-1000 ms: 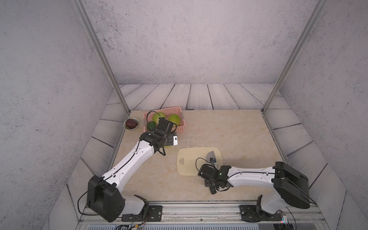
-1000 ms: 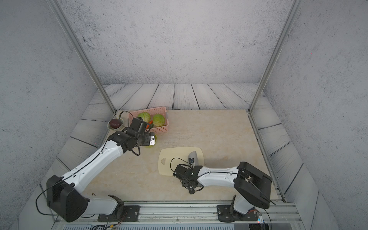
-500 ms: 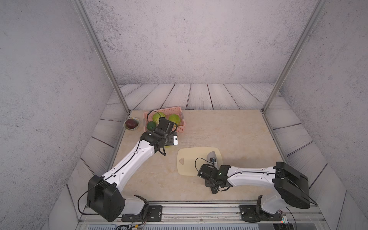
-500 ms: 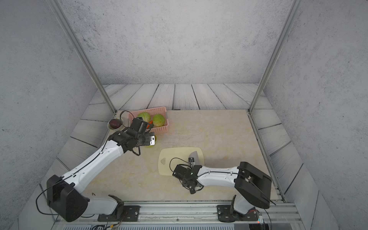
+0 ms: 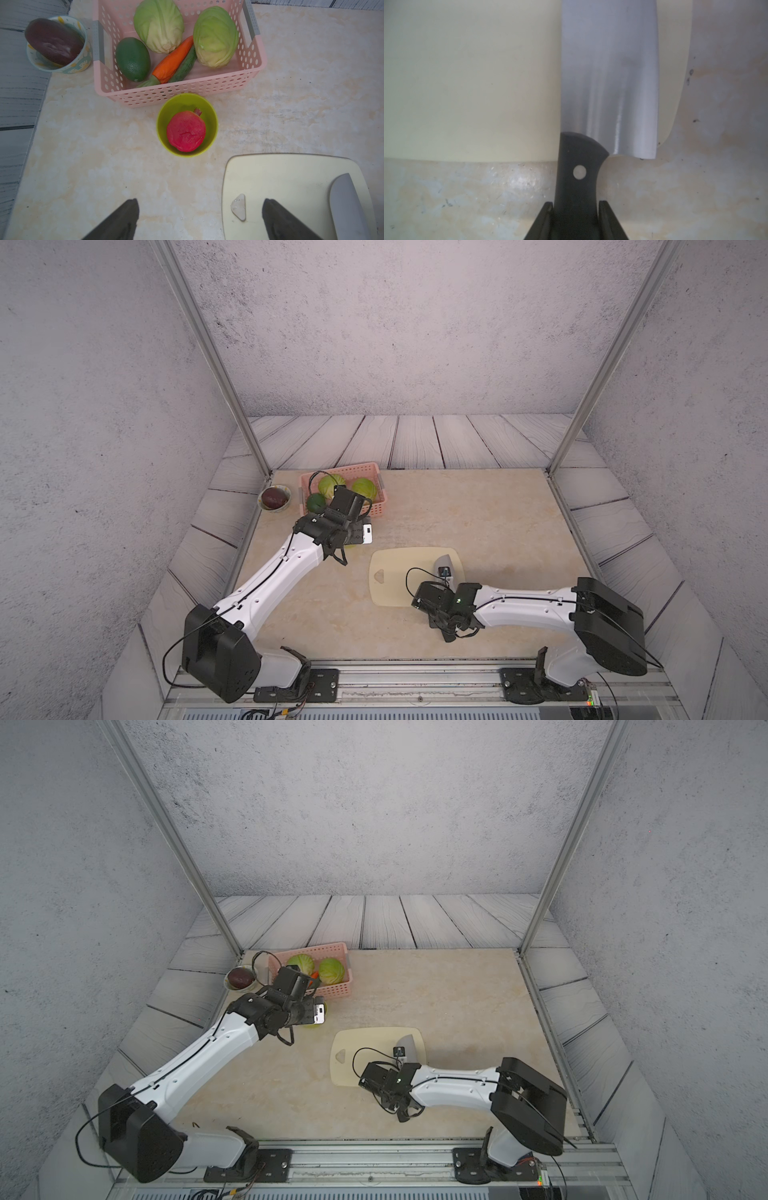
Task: Align the knife with the edge of the cutting board
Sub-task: Adjust the knife at the edge of the cutting board.
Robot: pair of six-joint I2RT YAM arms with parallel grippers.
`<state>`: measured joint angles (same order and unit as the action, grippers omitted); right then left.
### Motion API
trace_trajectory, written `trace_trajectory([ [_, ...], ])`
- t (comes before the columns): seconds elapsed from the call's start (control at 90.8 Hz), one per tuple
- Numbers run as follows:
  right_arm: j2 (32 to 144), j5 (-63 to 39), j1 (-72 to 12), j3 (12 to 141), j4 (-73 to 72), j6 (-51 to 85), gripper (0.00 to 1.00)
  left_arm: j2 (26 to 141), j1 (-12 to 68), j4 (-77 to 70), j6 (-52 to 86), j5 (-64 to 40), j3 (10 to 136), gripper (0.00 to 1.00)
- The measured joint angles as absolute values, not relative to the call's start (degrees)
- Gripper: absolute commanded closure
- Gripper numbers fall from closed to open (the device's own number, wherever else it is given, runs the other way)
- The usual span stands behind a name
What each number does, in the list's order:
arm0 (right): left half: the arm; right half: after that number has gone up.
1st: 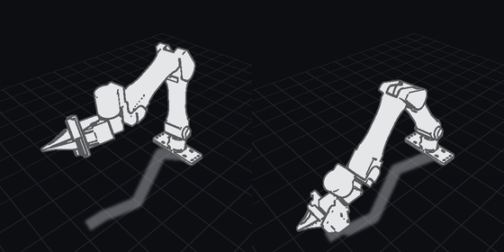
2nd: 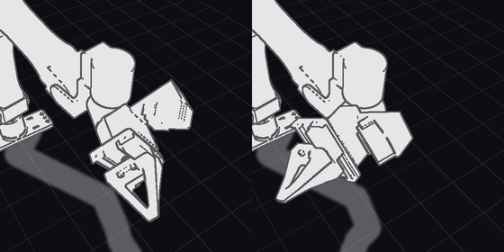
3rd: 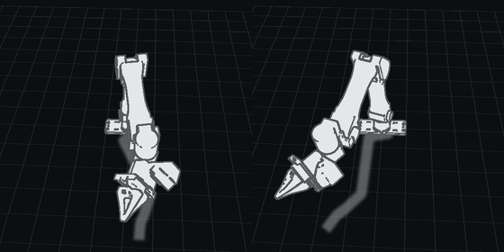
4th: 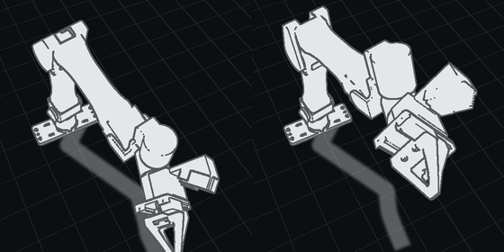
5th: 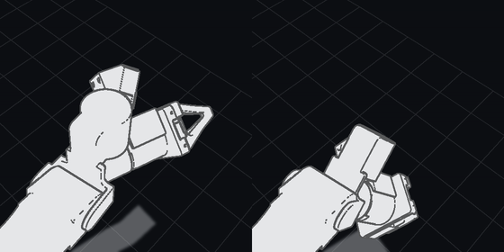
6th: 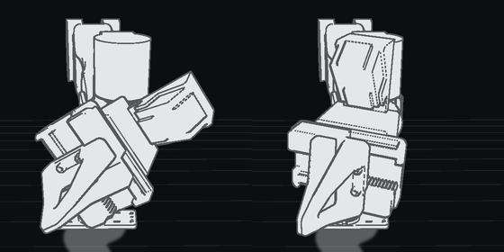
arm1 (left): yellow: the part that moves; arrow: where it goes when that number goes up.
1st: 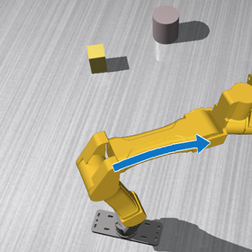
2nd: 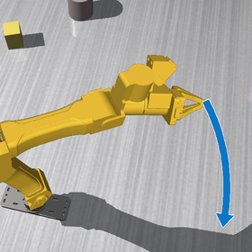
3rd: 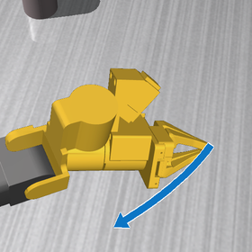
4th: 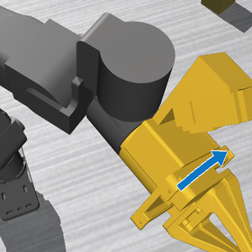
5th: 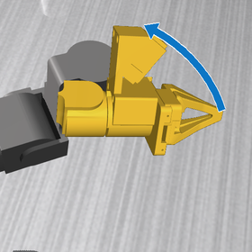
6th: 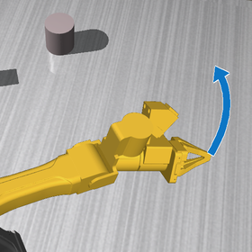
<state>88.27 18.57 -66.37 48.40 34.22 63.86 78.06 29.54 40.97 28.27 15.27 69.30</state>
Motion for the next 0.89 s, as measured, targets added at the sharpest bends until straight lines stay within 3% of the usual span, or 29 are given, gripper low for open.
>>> trace_trajectory([
  [0.55, 88.2, 19.2, -66.4, 48.4, 34.9, 64.8, 0.95, 78.1, 30.5, 41.0, 28.2, 15.9, 69.3, 0.02],
  [0.892, 86.5, 17.9, -65.8, 45.5, 32.4, 66.0, 0.87, 78.9, 31.5, 41.5, 28.0, 16.7, 69.8, 0.02],
])
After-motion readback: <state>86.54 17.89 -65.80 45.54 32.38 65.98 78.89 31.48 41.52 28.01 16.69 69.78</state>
